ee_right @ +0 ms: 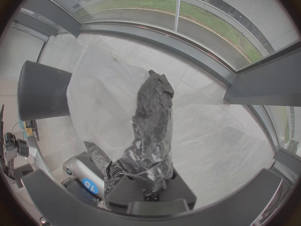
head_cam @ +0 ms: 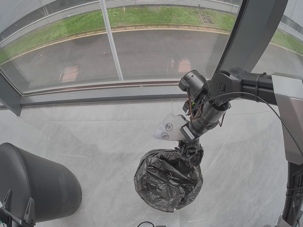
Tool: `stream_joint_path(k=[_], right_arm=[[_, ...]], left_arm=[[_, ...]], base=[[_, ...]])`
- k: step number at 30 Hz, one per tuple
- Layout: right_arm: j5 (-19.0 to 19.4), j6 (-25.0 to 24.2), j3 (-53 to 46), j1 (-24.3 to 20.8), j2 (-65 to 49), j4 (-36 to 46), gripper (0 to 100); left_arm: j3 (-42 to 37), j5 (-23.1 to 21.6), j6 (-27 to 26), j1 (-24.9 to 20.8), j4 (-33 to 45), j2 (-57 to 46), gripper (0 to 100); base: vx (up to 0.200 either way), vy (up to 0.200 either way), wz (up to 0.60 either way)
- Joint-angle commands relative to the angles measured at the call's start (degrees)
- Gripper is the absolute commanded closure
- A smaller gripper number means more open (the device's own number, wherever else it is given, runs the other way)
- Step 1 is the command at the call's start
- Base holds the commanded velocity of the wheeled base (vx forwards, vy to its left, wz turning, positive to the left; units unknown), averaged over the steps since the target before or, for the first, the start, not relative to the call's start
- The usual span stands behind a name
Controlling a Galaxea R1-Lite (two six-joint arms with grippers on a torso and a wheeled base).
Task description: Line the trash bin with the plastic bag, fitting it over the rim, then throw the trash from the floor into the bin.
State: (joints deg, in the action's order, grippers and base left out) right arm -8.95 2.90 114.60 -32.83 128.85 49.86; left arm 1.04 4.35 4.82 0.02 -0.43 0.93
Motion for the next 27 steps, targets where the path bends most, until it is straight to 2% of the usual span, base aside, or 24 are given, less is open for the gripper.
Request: stream_joint_path(k=[1, 4, 10, 12, 16, 19, 23, 27], right_arm=[[-0.02, -1.32, -0.01, -5.49, -0.53, 3.93, 100], [0.16, -3.96, -0.01, -7.95, -0.01, 6.65, 100], [-0.19, -5.27, -0.01, -10.15, 2.72, 14.30, 100], [-0.19, -5.27, -0.01, -10.15, 2.81, 14.48, 100], [-0.28, -6.59, -0.01, -10.15, 5.44, 19.49, 100], [-0.37, -6.86, -0.01, -10.15, 6.85, 19.40, 100], [-0.37, -6.42, -0.01, -10.50, 8.52, 18.08, 100], [-1.86, -6.24, -0.01, -10.59, 10.45, 13.42, 100]], left_arm=[[-0.07, 0.22, -0.60, 0.06, 0.08, -0.93, 0], [-0.07, 0.57, -0.24, 0.06, -0.01, -0.93, 0], [-0.16, 0.75, 0.28, 0.06, -0.36, -0.93, 0], [-0.16, 0.75, 0.28, 0.06, -0.36, -0.93, 0], [0.28, 0.48, 4.41, 0.06, -0.36, -0.93, 0], [0.28, 0.22, 7.23, 0.06, -0.36, -0.93, 0], [0.28, 0.31, 7.75, -0.02, -0.45, -0.93, 0], [0.37, 0.57, 8.72, 0.06, -0.45, -0.93, 0]], base=[[0.000, 0.000, 0.00], [0.000, 0.000, 0.00], [0.000, 0.000, 0.00], [0.000, 0.000, 0.00], [0.000, 0.000, 0.00], [0.000, 0.000, 0.00], [0.000, 0.000, 0.00], [0.000, 0.000, 0.00]])
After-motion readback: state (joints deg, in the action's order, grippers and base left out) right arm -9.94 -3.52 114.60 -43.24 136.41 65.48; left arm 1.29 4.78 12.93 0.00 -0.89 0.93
